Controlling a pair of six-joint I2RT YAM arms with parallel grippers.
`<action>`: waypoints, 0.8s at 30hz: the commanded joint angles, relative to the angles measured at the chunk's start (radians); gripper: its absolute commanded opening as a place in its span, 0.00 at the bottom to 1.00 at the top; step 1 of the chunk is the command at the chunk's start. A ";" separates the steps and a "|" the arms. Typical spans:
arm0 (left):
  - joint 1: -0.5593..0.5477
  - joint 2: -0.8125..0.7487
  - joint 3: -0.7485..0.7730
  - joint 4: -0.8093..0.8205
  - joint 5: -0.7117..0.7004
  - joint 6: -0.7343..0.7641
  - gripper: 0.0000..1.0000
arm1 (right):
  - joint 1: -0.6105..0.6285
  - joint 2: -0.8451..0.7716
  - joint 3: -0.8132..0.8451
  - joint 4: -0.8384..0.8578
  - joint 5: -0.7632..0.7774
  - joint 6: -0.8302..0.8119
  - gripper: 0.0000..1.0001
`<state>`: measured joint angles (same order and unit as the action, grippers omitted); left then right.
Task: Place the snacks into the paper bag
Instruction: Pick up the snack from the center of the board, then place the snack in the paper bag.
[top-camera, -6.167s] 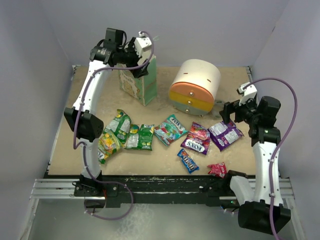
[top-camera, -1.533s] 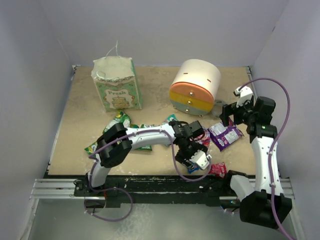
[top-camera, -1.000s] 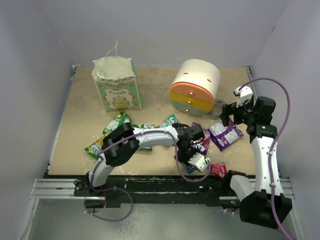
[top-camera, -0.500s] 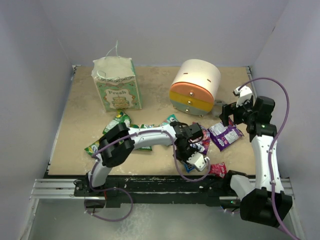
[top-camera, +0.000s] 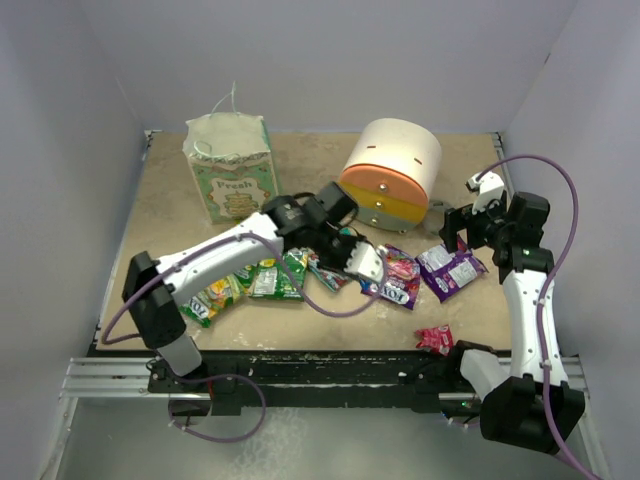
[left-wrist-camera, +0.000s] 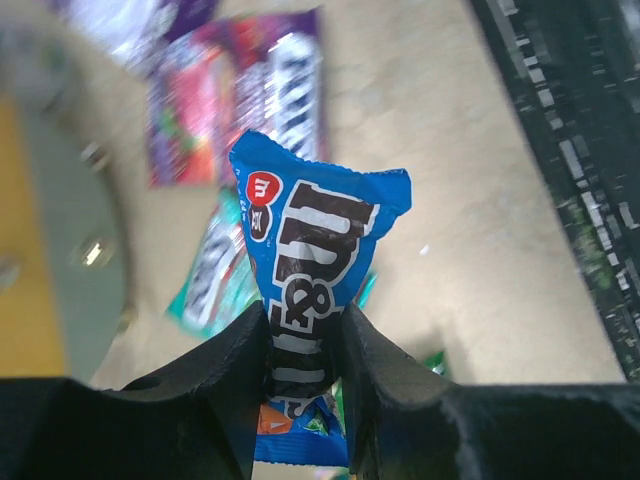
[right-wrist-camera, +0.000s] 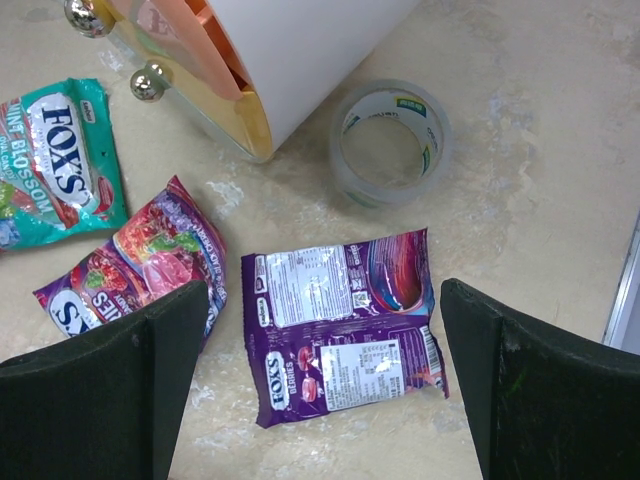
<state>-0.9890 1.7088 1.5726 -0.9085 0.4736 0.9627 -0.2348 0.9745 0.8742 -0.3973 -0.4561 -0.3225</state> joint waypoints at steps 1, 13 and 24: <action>0.131 -0.156 0.058 0.008 -0.039 -0.046 0.37 | -0.001 -0.013 0.002 0.028 0.016 -0.010 1.00; 0.423 -0.198 0.328 0.048 -0.199 -0.012 0.37 | 0.000 -0.027 -0.002 0.029 0.013 -0.013 1.00; 0.699 -0.025 0.612 0.017 -0.170 0.066 0.36 | 0.000 -0.029 -0.001 0.025 0.004 -0.016 1.00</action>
<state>-0.3565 1.6268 2.1014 -0.8997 0.2832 0.9878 -0.2348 0.9653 0.8742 -0.3977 -0.4545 -0.3256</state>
